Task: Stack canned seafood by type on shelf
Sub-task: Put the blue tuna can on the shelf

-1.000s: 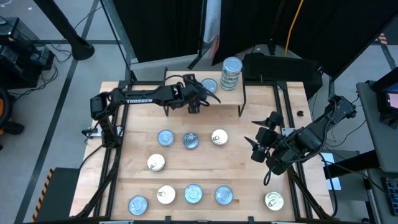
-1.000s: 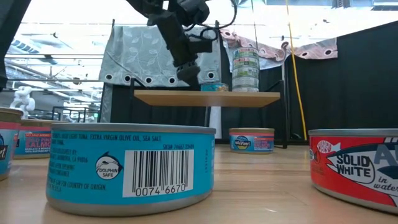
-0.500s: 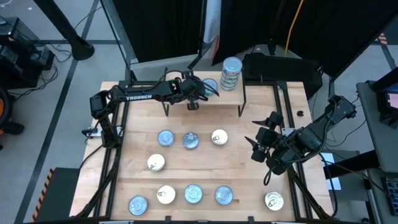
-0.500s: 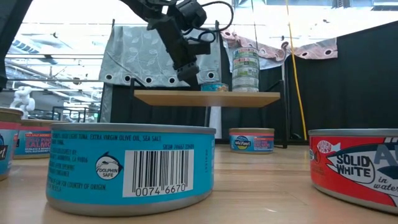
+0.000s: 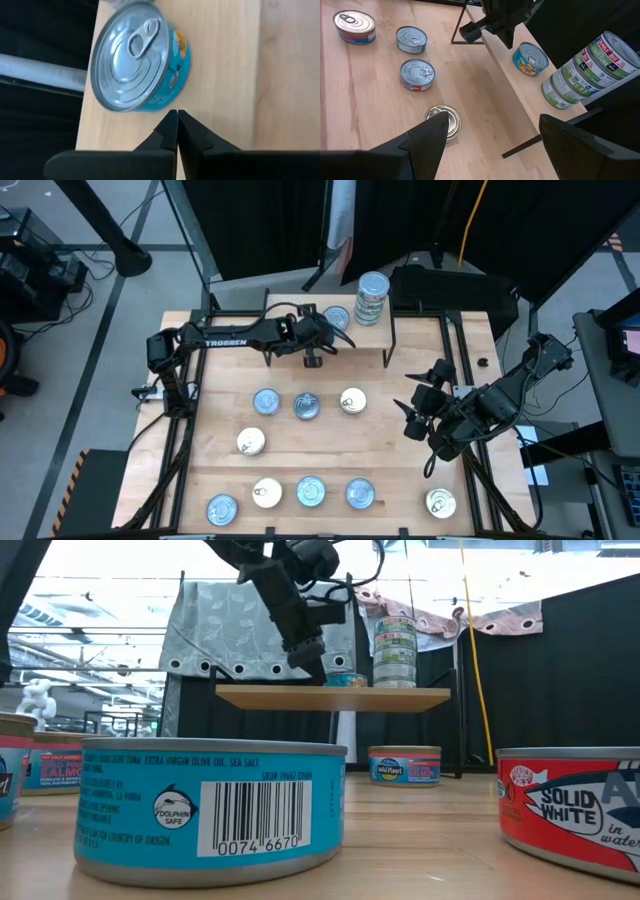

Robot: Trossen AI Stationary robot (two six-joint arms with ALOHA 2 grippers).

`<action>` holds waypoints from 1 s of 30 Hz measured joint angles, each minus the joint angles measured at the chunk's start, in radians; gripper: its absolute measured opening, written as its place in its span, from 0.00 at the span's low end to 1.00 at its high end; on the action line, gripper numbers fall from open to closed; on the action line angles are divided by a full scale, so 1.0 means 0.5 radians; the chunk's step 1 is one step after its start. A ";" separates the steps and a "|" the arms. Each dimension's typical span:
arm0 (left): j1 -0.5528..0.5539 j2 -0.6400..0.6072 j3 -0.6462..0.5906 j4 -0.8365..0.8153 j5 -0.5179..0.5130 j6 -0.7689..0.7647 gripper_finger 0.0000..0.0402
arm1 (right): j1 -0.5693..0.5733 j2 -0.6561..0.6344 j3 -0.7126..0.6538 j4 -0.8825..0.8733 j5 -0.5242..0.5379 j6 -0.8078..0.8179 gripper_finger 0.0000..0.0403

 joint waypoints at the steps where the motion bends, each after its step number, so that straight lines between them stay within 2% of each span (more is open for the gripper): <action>1: -0.011 0.000 0.000 0.006 0.000 0.001 0.02 | 0.000 0.000 0.000 0.000 0.000 0.001 0.75; 12: 0.062 0.000 0.000 0.100 0.004 0.033 0.02 | 0.000 0.000 0.000 0.000 0.000 -0.002 0.75; 17: 0.119 0.000 0.000 0.157 0.114 0.056 0.02 | 0.000 0.000 0.000 0.000 0.000 -0.001 0.75; 30: 0.170 0.000 0.000 0.254 0.165 0.111 0.02 | 0.000 0.000 0.000 0.000 0.000 0.000 0.75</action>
